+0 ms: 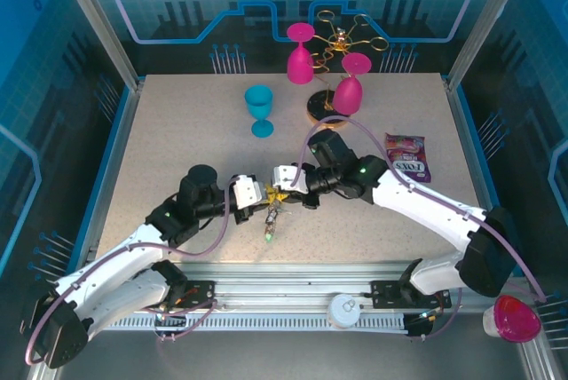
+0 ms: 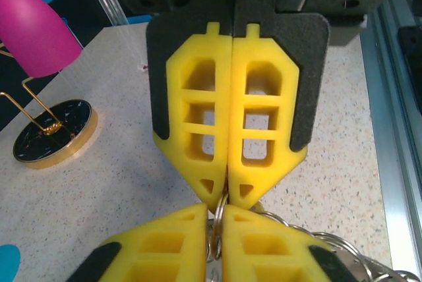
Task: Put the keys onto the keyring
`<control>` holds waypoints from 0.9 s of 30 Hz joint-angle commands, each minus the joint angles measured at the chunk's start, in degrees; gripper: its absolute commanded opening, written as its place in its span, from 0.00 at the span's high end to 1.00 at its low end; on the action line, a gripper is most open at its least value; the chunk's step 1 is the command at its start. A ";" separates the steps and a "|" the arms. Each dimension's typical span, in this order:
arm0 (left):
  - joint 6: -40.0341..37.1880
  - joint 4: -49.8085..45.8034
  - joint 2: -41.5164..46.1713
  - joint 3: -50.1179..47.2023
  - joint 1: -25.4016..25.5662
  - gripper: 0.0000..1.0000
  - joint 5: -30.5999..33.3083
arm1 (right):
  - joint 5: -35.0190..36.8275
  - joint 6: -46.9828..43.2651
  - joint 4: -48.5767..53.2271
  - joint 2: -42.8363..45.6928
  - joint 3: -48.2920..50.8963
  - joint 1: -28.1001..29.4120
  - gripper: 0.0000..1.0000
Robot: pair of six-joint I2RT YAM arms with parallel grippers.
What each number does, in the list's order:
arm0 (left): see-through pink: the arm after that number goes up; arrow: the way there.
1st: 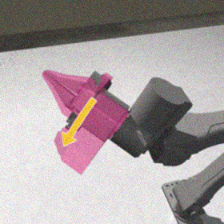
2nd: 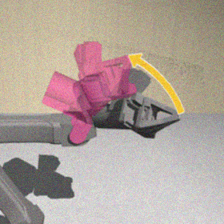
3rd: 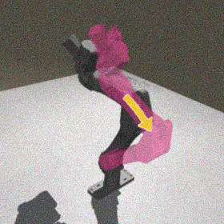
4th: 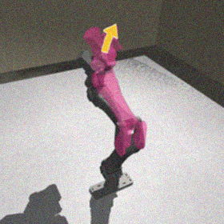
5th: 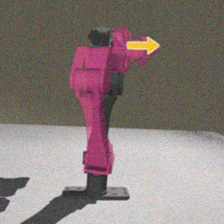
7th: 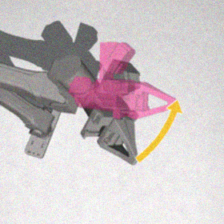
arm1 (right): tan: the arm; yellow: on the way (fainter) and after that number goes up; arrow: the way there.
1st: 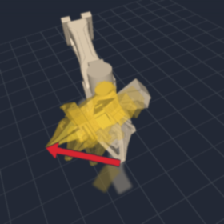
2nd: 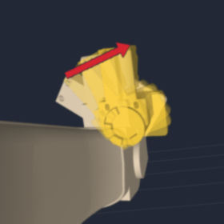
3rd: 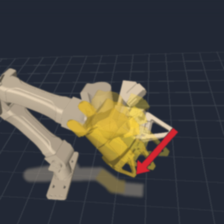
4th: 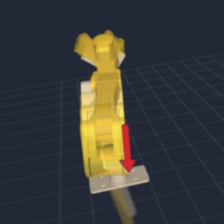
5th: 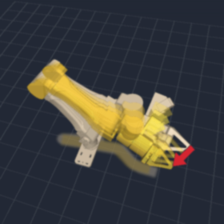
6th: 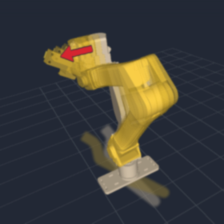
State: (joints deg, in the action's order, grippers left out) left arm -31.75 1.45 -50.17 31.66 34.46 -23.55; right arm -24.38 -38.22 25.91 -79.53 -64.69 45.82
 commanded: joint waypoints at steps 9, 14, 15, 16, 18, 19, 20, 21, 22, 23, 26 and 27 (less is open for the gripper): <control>0.27 4.88 1.42 -0.61 0.49 1.00 -4.17 | -8.91 9.73 -14.57 6.28 7.51 -2.86 0.78; 6.43 14.76 2.03 -3.99 0.39 1.00 -7.27 | -12.83 15.59 -26.00 7.90 13.95 -5.74 0.77; 7.12 15.79 1.93 -4.33 0.37 1.00 -7.67 | -13.20 16.15 -27.61 7.90 14.66 -5.85 0.77; 7.92 16.99 1.79 -4.72 0.38 1.00 -7.70 | -13.50 16.60 -28.97 7.92 15.96 -6.00 0.77; 8.98 18.43 1.73 -5.26 0.36 1.00 -7.75 | -14.11 16.86 -29.71 7.64 16.39 -6.25 0.77; 9.60 19.38 1.58 -5.66 0.35 1.00 -7.70 | -14.49 16.93 -29.86 7.48 16.58 -6.36 0.77; 10.36 20.54 1.50 -5.94 0.40 1.00 -7.68 | -14.79 17.07 -30.24 7.47 16.83 -6.48 0.77; 10.93 21.48 1.25 -6.36 0.37 1.00 -7.66 | -15.10 17.18 -30.48 7.46 17.08 -6.51 0.76; 11.25 21.96 1.15 -6.57 0.39 1.00 -7.51 | -15.36 17.25 -30.70 7.47 17.50 -6.62 0.76; 11.51 22.30 0.92 -6.82 0.42 1.00 -7.10 | -15.79 17.30 -30.81 7.48 17.78 -6.66 0.76; 11.80 23.24 0.69 -7.40 0.42 1.00 -5.69 | -17.24 17.63 -31.46 7.85 18.86 -7.05 0.75; 11.80 23.25 0.63 -7.48 0.39 1.00 -5.08 | -17.49 17.87 -31.87 7.93 19.21 -7.19 0.74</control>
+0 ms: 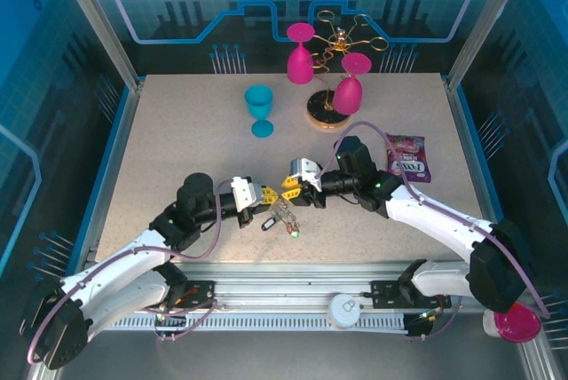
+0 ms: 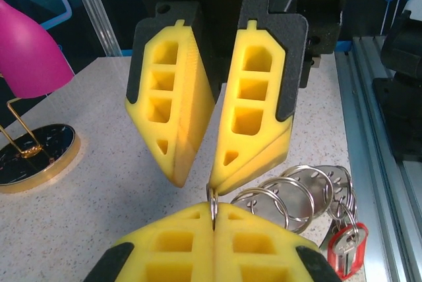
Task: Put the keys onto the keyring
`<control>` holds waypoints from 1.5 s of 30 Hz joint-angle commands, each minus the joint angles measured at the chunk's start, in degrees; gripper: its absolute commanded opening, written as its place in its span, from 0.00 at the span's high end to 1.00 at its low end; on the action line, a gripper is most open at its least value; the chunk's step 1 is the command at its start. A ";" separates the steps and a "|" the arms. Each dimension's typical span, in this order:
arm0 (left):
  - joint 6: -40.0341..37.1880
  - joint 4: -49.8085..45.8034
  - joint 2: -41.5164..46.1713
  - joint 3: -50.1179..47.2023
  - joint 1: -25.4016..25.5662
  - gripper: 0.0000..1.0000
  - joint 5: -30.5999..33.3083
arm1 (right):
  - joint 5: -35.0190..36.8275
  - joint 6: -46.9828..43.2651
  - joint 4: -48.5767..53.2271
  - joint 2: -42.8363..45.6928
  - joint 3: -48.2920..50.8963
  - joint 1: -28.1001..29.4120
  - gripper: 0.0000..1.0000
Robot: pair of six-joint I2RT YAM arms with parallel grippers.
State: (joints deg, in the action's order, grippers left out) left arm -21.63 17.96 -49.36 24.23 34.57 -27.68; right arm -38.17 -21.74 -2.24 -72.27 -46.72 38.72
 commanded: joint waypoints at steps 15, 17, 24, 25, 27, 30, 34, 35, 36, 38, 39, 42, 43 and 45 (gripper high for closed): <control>0.58 5.45 -0.21 0.32 0.29 1.00 0.25 | -5.00 2.68 -5.26 -0.17 1.69 -0.45 0.71; 1.00 6.16 -0.25 0.23 0.25 1.00 -0.37 | -4.28 2.26 -4.76 -0.69 1.29 -0.40 0.73; 2.63 8.48 -0.38 0.00 0.32 1.00 -3.02 | -3.26 1.88 -4.81 -2.60 -0.17 -0.06 0.79; 2.89 8.95 -0.51 -0.11 0.28 1.00 -3.27 | -3.42 1.86 -4.90 -2.86 -0.31 0.04 0.81; 3.13 9.53 -0.73 -0.13 0.25 1.00 -3.53 | -3.71 2.06 -5.38 -3.05 -0.58 0.12 0.88; 3.02 9.39 -0.74 -0.06 0.25 1.00 -2.94 | -3.82 2.61 -6.51 -2.38 -0.20 -0.08 1.00; 1.19 6.24 -0.52 0.40 0.32 1.00 -0.55 | -3.35 2.04 -5.56 -0.53 -0.08 -0.31 1.00; 0.53 4.58 -0.50 0.83 0.24 1.00 0.11 | -3.48 1.41 -4.36 -0.30 -0.47 -0.31 1.00; -0.04 2.93 -0.54 1.34 0.32 0.99 1.12 | -3.53 0.57 -2.51 -0.03 -1.17 -0.25 1.00; -2.08 -0.77 -0.23 2.50 0.27 0.95 2.29 | -2.85 -2.49 3.07 -0.16 -3.24 0.24 1.00; -2.92 -2.53 -0.23 3.02 0.30 0.94 2.77 | -2.16 -4.11 6.19 -0.42 -5.05 0.70 1.00; -6.20 -9.61 -0.66 5.85 0.37 0.93 3.72 | 0.78 -9.75 16.19 -1.80 -9.59 2.72 1.00; -7.04 -11.26 -0.88 6.57 0.34 0.93 4.16 | 1.97 -11.52 19.18 -2.40 -11.17 3.53 1.00; -8.46 -13.94 -1.37 7.85 0.38 0.90 4.61 | 4.21 -14.30 24.72 -3.77 -14.08 5.00 1.00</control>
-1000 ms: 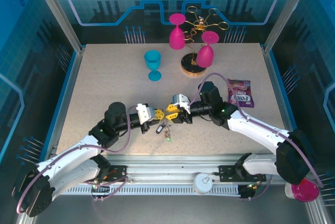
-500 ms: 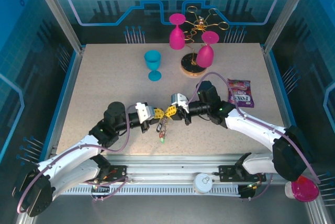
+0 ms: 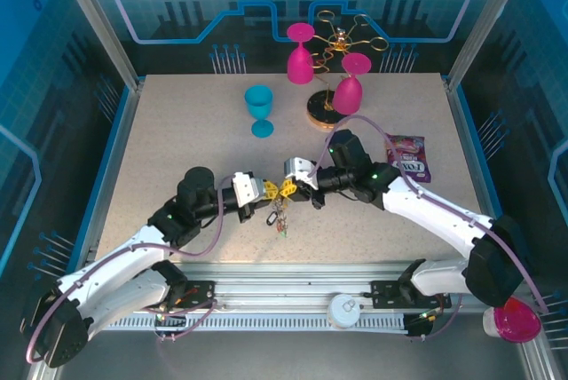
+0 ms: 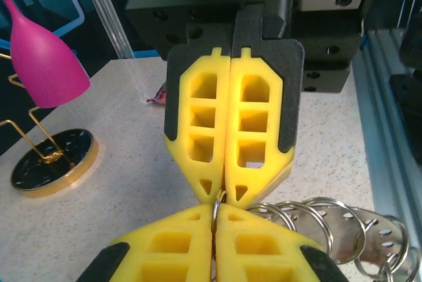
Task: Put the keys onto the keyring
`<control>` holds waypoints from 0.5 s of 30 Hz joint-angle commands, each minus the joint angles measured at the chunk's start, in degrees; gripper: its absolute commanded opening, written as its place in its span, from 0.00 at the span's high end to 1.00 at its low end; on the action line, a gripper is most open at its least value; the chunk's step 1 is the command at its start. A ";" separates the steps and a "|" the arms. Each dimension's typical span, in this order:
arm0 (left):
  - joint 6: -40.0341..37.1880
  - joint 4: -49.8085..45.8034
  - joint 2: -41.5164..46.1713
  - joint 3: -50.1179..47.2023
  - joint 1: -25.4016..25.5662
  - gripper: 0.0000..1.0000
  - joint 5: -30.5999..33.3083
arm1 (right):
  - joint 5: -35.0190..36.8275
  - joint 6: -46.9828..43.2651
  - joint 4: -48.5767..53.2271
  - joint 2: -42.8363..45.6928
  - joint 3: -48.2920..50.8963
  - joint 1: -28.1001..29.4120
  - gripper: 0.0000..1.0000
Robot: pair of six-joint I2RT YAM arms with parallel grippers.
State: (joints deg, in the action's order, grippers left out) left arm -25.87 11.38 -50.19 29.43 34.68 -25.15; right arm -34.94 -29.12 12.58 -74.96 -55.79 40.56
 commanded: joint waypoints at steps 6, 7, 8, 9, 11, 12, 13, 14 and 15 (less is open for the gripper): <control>-8.80 -15.08 -2.48 6.78 0.29 0.84 2.99 | 7.02 -11.75 19.89 -3.83 -12.95 6.31 1.00; -9.27 -15.88 -2.81 7.31 0.30 0.84 3.22 | 7.33 -12.30 21.11 -4.14 -14.11 6.67 1.00; -9.89 -16.81 -3.10 7.92 0.33 0.85 3.16 | 7.72 -12.81 22.30 -4.52 -15.20 7.16 1.00; -10.14 -17.25 -3.37 8.34 0.34 0.86 3.11 | 8.14 -13.23 23.10 -4.87 -16.04 7.57 1.00; -10.46 -17.92 -3.83 9.20 0.37 0.96 2.45 | 8.90 -13.48 24.07 -5.13 -17.22 8.11 1.00; -10.65 -18.05 -3.86 9.37 0.31 1.00 2.18 | 9.05 -13.35 24.05 -5.04 -17.32 8.13 1.00; -10.64 -18.01 -3.86 9.50 0.35 1.00 1.76 | 9.32 -13.03 23.64 -4.79 -17.16 8.09 1.00; -10.61 -17.85 -3.73 9.51 0.39 1.00 1.52 | 10.09 -12.30 22.78 -4.41 -16.79 7.98 1.00; -10.42 -17.31 -3.46 9.22 0.37 1.00 1.16 | 10.82 -11.00 21.34 -3.73 -15.98 7.59 1.00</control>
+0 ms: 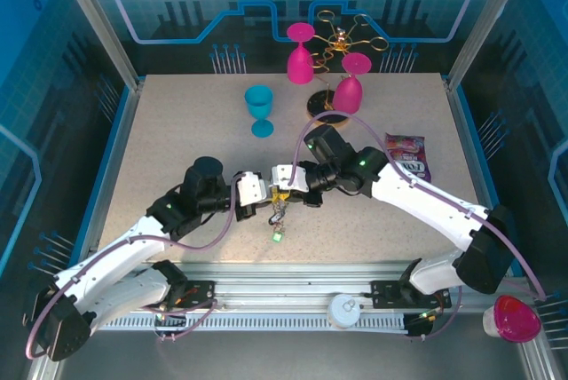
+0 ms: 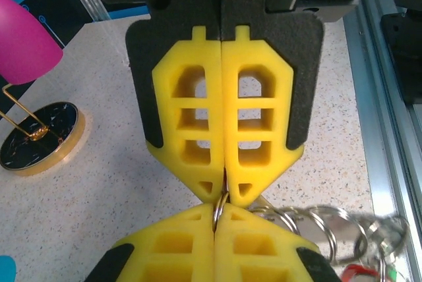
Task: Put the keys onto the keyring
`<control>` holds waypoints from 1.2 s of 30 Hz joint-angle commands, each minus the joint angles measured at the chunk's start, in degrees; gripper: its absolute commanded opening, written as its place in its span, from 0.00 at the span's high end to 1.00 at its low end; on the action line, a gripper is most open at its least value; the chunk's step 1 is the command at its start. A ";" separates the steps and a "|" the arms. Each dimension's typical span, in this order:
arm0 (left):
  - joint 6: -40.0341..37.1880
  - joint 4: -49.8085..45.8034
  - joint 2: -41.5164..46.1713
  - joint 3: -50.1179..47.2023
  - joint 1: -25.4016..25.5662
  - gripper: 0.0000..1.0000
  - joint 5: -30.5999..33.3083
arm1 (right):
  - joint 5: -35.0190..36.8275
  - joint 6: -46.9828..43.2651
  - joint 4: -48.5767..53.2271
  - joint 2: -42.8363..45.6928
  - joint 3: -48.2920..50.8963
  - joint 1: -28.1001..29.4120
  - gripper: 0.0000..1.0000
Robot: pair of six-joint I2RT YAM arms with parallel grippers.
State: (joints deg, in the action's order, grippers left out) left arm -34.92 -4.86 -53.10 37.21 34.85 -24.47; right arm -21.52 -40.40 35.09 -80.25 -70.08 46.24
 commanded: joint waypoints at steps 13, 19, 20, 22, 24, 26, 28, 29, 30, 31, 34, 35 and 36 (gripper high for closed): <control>8.37 21.89 3.43 -9.26 0.06 1.00 -3.98 | -13.51 15.56 -21.93 10.45 16.40 -5.73 0.65; 8.42 21.90 4.13 -9.75 0.05 1.00 -5.12 | -10.28 16.73 -22.68 9.37 16.91 -6.20 0.66; 8.39 21.85 4.30 -9.85 0.05 1.00 -5.21 | -9.83 16.84 -22.82 9.37 17.06 -6.25 0.66; 8.22 21.53 4.71 -10.05 0.04 1.00 -5.34 | -8.51 17.43 -23.18 9.28 17.18 -6.56 0.68; 7.89 21.15 5.00 -10.18 0.08 1.00 -5.65 | -8.10 17.64 -23.27 9.34 17.17 -6.76 0.68; 7.66 21.34 5.08 -10.45 0.10 1.00 -5.90 | -8.44 17.73 -23.49 9.42 17.27 -6.78 0.70; 7.63 21.67 5.12 -10.66 0.09 1.00 -5.95 | -9.81 17.64 -23.38 9.33 17.21 -6.78 0.73; 7.67 21.86 5.13 -10.67 0.04 1.00 -5.94 | -10.56 17.56 -23.32 9.33 17.27 -6.73 0.74; 7.76 22.00 5.13 -10.67 0.06 1.00 -5.92 | -11.75 17.27 -23.31 9.33 17.33 -6.77 0.75; 7.84 22.20 5.09 -10.67 0.04 1.00 -5.90 | -12.88 16.97 -23.39 9.40 17.41 -6.69 0.76; 8.07 22.57 4.77 -10.50 0.05 1.00 -6.00 | -16.11 16.41 -24.42 9.77 18.35 -6.75 0.81; 8.06 22.79 4.77 -10.49 0.07 1.00 -5.95 | -16.43 16.39 -24.56 9.79 18.53 -6.69 0.84; 8.04 22.87 4.82 -10.49 0.06 1.00 -5.96 | -16.71 16.33 -24.33 9.80 18.58 -6.73 0.86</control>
State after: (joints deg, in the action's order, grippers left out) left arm -27.05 14.28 -48.99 26.89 34.83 -28.36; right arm -34.50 -23.90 11.90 -70.63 -52.25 40.05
